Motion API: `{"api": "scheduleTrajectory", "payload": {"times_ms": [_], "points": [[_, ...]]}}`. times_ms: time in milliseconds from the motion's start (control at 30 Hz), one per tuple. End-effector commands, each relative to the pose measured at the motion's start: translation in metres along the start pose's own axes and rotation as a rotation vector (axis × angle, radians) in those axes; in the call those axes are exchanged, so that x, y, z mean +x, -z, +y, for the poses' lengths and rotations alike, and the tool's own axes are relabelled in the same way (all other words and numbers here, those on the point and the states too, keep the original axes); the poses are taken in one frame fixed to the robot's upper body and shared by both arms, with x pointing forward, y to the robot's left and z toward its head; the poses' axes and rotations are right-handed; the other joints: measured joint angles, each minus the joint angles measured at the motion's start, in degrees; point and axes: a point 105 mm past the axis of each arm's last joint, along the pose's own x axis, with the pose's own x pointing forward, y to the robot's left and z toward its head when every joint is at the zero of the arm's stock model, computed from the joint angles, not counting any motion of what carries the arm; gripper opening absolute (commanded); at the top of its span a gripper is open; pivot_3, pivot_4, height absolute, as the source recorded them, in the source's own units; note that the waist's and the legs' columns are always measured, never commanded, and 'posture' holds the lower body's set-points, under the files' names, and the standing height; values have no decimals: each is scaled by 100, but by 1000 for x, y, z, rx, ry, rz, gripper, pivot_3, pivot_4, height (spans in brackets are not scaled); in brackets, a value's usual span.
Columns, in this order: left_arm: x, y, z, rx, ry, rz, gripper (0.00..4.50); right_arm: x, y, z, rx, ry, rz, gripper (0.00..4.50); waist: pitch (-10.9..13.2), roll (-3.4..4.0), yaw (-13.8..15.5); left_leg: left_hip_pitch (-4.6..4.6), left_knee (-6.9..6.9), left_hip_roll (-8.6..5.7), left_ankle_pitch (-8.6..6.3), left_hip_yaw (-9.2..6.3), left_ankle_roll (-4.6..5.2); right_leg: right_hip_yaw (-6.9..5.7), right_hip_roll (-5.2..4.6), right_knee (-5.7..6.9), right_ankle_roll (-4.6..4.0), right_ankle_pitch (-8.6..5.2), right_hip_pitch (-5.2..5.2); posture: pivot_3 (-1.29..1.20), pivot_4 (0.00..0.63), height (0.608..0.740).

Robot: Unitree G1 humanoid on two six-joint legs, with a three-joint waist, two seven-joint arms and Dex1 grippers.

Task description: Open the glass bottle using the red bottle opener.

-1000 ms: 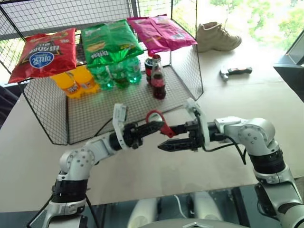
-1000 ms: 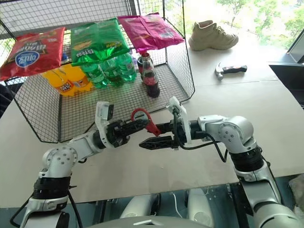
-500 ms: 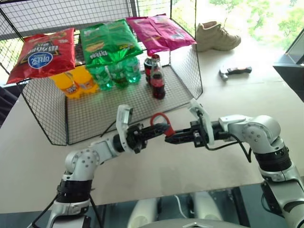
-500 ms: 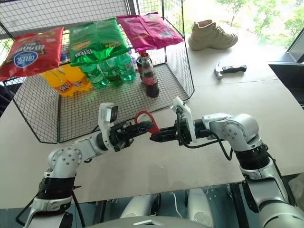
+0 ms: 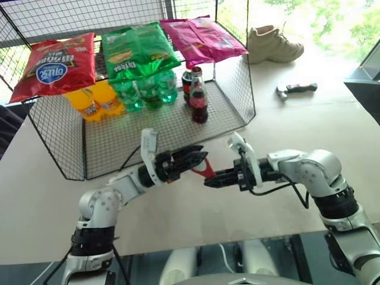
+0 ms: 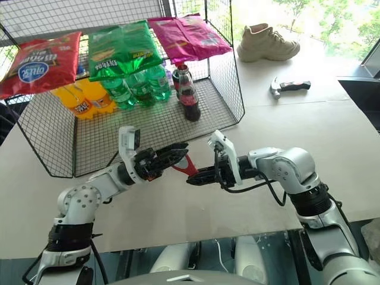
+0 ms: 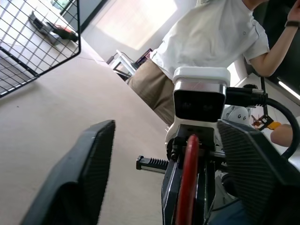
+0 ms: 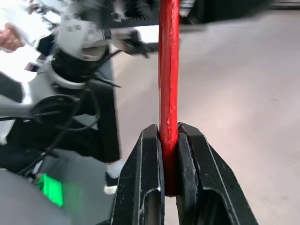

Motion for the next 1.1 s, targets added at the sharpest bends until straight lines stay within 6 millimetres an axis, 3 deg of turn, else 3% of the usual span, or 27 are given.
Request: {"api": "scheduleTrajectory", "payload": {"times_ms": [33, 233, 400, 800, 1100], "points": [[-4, -25, 10, 222, -136, -107, 4463, -29, -20, -28, -63, 207, -155, 0, 0, 0, 18, -3, 0, -4, 0, 1, 0, 1, -3, 0, 0, 0, -3, 0, 150, 740], [4, -39, 39, 543, -333, -162, 4463, -61, -57, -58, -279, 560, -369, 0, -1, 0, 35, -9, -1, 1, 4, 10, -6, 6, 4, 7, -4, 4, -18, 0, 150, 740], [21, -52, 66, 727, -442, -183, 4463, -71, -88, -47, -541, 755, -512, 0, 0, 0, 70, -11, -1, -4, 4, 12, -6, 6, 5, 7, -4, 6, -22, 0, 150, 740], [70, -69, 96, 848, -454, -187, 4463, -58, -87, -33, -571, 781, -601, 0, -2, -3, 92, -16, 7, -10, 5, 11, -5, 5, 8, 11, -2, 6, -27, 0, 150, 740], [88, -82, 109, 926, -486, -153, 4463, -59, -89, -31, -573, 794, -616, 0, -2, -3, 54, -19, 17, -28, 5, 5, -4, -2, 10, 17, -2, 6, -26, 0, 150, 740]]}}
